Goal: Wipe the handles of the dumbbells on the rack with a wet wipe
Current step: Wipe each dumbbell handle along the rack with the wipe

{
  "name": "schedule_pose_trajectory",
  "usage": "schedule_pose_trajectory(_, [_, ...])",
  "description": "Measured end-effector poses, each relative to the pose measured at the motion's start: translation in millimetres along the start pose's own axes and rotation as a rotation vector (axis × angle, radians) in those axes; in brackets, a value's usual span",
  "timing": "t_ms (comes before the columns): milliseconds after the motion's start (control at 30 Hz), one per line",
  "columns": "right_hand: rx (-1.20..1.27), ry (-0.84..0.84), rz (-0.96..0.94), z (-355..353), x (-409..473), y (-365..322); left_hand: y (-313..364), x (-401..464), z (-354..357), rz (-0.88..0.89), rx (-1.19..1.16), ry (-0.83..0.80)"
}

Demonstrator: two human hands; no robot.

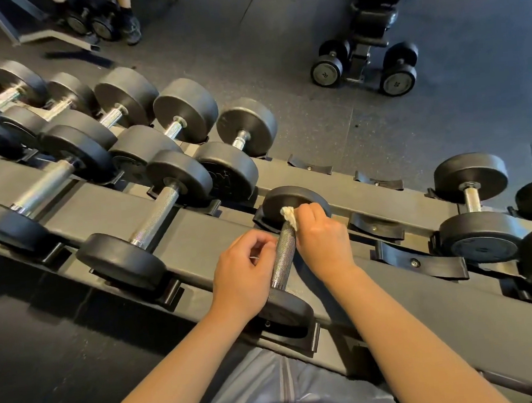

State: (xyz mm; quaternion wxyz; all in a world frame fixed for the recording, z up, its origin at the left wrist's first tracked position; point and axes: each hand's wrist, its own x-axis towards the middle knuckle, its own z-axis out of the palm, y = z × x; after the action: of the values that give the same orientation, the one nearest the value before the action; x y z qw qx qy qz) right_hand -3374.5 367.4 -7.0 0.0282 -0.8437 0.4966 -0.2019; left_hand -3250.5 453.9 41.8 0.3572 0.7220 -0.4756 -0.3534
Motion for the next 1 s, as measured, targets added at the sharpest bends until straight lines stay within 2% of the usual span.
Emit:
schedule_pose_trajectory(233, [0.170,0.061,0.142,1.7,-5.9,-2.5,-0.5,-0.5,0.4,-0.008,-0.009,0.011])
schedule_pose_trajectory(333, [0.154,0.012,0.218,6.6,-12.8,0.2,-2.6,-0.4,0.6,-0.025,-0.010,0.011])
schedule_pose_trajectory(467, [0.076,-0.070,0.206,6.8,-14.5,1.8,-1.2,-0.9,1.3,-0.019,-0.001,0.020])
schedule_pose_trajectory(833, [-0.124,0.004,-0.031,-12.1,6.3,7.3,-3.0,-0.1,1.2,0.032,0.004,-0.020])
schedule_pose_trajectory(900, [-0.187,-0.067,-0.129,-19.2,18.5,3.1,-3.8,-1.8,1.7,0.037,-0.008,0.005])
schedule_pose_trajectory(1000, [-0.292,-0.286,-0.298,-30.9,32.9,-6.7,-7.1,-3.2,2.0,0.037,-0.036,0.066])
